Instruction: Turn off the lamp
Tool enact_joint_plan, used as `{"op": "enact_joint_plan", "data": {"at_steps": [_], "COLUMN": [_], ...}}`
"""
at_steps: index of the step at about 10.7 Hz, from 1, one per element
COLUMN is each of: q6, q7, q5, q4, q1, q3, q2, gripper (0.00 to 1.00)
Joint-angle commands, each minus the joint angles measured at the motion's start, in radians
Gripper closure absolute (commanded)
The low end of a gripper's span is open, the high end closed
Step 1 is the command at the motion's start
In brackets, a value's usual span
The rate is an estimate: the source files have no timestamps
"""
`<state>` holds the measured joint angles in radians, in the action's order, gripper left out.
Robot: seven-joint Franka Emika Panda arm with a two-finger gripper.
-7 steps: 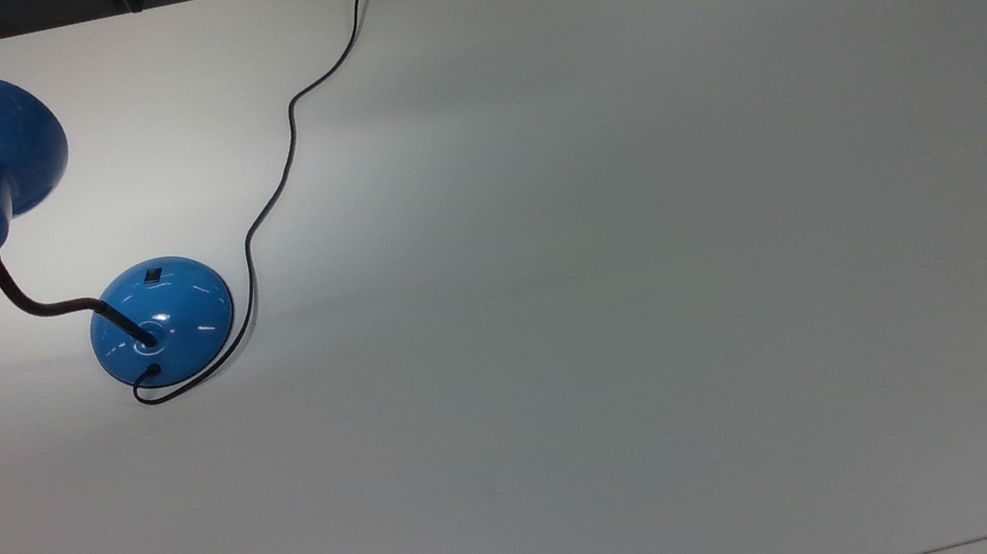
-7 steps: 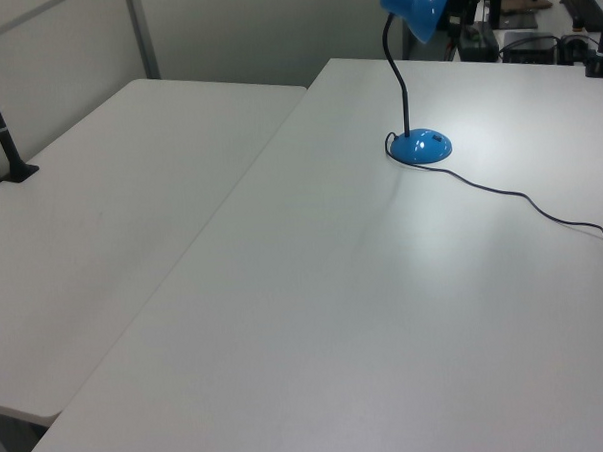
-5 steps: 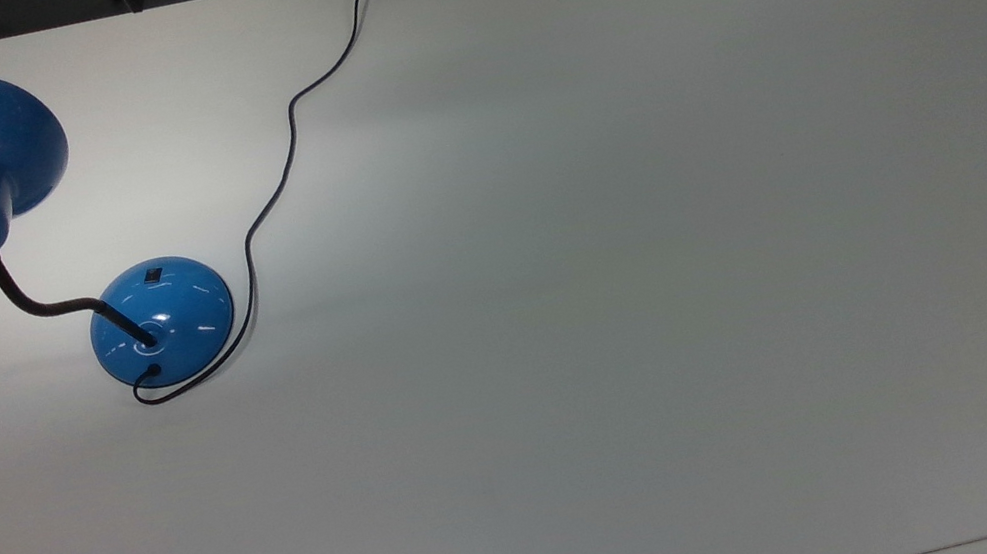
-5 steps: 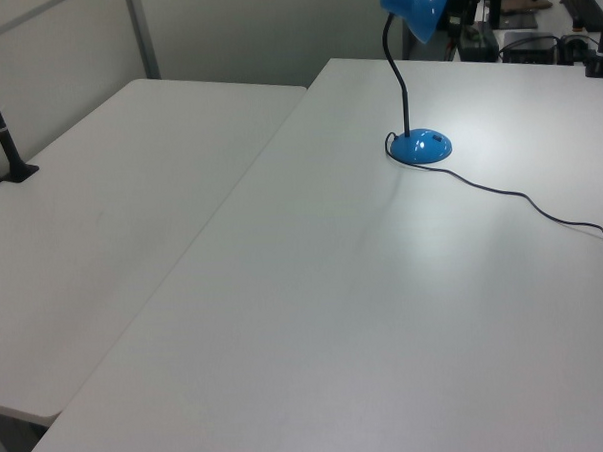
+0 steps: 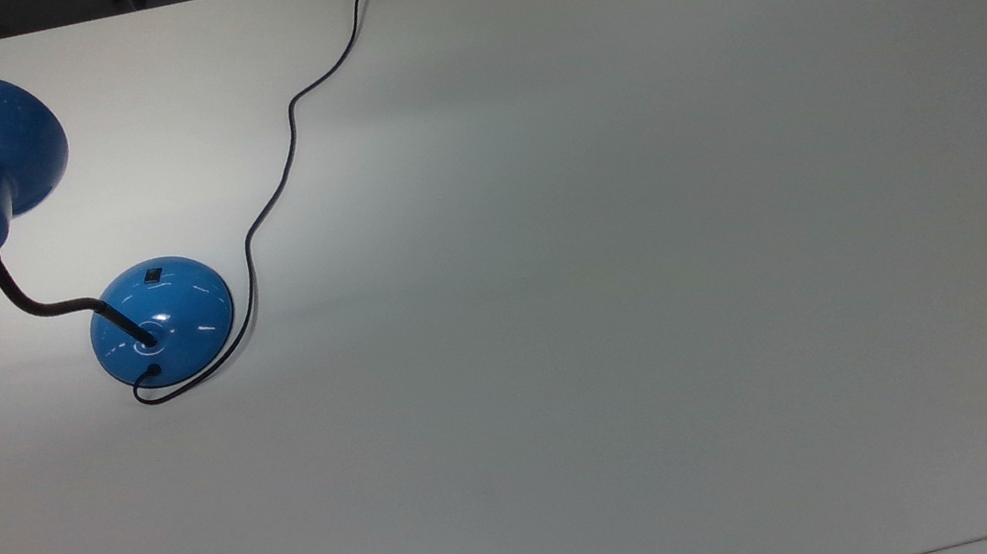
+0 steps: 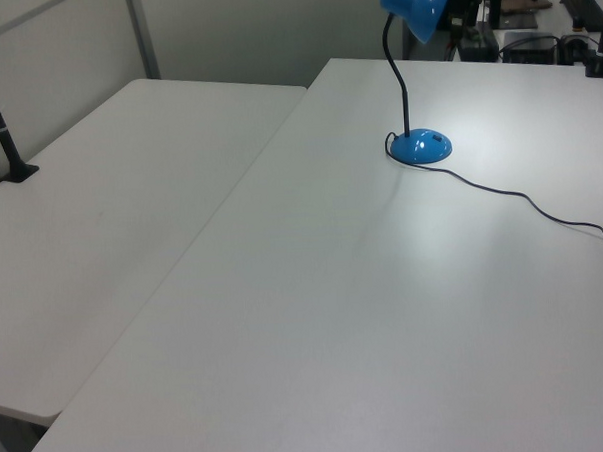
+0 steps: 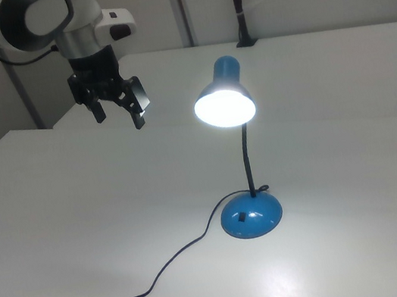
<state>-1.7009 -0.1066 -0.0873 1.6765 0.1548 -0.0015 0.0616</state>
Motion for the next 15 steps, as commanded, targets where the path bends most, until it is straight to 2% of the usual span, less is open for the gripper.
{"op": "enact_joint_plan", "data": {"at_steps": [1, 4, 6, 7, 8, 10, 12, 13, 15], "q6": [0.058, 0.139, 0.115, 0.049, -0.041, -0.135, -0.25, -0.319, -0.572], "q7": [-0.061, -0.435, -0.466, -0.459, -0.455, -0.455, -0.452, -0.453, -0.467], "q5": [0.049, 0.184, 0.25, 0.256, 0.253, 0.244, 0.224, 0.171, 0.066], "q4": [-0.018, 0.041, 0.095, 0.127, 0.179, 0.248, 0.319, 0.35, 0.46], "q1": [-0.006, 0.0, 0.0, 0.012, 0.047, 0.077, 0.101, 0.121, 0.166], "q3": [-0.006, -0.009, -0.011, -0.017, -0.017, -0.017, -0.017, -0.017, -0.017], "q2": [-0.003, -0.012, -0.038, -0.043, -0.04, -0.043, -0.058, -0.066, -0.078], "gripper": [0.0, 0.0, 0.03, 0.04, 0.09, 0.29, 0.88, 1.0, 1.0]}}
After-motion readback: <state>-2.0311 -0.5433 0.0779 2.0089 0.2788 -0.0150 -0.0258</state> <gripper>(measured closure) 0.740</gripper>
